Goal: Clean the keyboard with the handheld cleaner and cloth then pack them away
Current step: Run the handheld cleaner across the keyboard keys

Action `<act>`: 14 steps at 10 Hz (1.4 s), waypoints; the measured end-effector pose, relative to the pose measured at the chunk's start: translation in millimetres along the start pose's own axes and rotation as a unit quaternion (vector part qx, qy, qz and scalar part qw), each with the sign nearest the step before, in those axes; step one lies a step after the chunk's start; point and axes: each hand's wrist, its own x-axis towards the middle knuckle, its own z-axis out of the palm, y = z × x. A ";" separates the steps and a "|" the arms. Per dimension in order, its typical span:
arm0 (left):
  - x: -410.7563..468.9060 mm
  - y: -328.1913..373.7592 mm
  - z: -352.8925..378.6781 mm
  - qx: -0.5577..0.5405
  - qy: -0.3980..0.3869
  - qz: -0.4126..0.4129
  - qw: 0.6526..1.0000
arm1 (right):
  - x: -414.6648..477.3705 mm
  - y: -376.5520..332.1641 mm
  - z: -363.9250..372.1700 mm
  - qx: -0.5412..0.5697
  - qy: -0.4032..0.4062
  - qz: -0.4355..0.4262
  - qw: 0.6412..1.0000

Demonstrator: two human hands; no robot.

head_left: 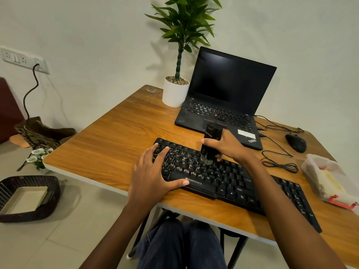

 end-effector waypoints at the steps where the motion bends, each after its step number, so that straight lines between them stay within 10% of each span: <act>1: 0.1 0.0 -0.7 0.003 0.001 0.002 1.000 | -0.1 -1.5 1.9 0.011 -0.046 0.004 0.999; 8: 0.5 0.1 -1.1 0.003 0.003 -0.002 1.000 | -8.9 -5.5 10.1 0.024 -0.006 0.014 1.000; 14: 0.3 0.1 -2.5 0.018 -0.013 -0.008 1.000 | -45.4 -6.7 28.7 -0.010 0.183 0.002 0.983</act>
